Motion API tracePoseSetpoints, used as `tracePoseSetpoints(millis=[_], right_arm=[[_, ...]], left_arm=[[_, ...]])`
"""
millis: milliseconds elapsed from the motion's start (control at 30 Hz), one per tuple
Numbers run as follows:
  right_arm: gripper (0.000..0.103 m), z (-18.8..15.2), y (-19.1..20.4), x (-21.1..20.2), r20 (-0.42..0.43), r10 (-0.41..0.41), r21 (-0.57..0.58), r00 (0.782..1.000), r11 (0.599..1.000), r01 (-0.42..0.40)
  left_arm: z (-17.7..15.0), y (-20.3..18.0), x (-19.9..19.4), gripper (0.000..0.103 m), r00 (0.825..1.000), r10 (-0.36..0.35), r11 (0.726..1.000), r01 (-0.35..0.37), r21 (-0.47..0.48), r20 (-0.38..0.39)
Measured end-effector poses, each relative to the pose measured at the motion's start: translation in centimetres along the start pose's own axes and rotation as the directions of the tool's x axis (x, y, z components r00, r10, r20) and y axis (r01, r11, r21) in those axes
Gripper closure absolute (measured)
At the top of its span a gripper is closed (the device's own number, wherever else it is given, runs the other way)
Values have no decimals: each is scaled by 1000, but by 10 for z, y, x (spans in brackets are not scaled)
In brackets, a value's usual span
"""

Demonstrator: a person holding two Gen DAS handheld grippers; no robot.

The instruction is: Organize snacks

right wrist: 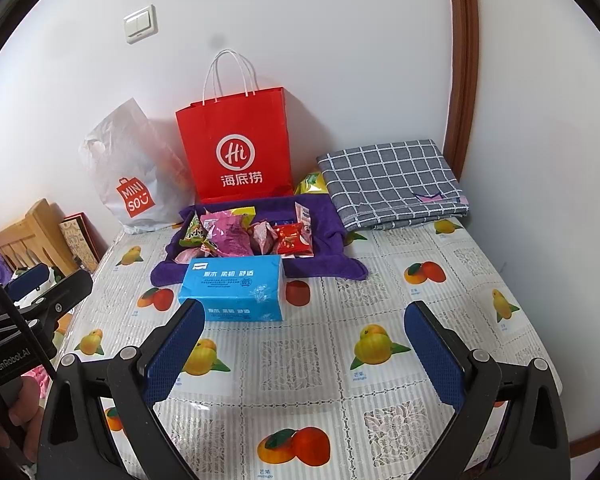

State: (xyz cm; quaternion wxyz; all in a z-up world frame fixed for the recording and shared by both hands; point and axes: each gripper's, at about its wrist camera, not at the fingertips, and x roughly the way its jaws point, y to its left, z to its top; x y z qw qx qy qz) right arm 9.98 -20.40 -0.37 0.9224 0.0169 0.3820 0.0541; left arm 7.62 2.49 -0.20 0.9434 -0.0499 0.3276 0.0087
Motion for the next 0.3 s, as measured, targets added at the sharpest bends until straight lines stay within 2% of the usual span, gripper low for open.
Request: tracePoseSetpoints(millis=[300], right_arm=[[4, -1, 0, -1, 0, 2, 3, 1000, 1000, -2]], left_arm=[[1, -1, -1, 3, 1000, 11, 1000, -11, 3, 5]])
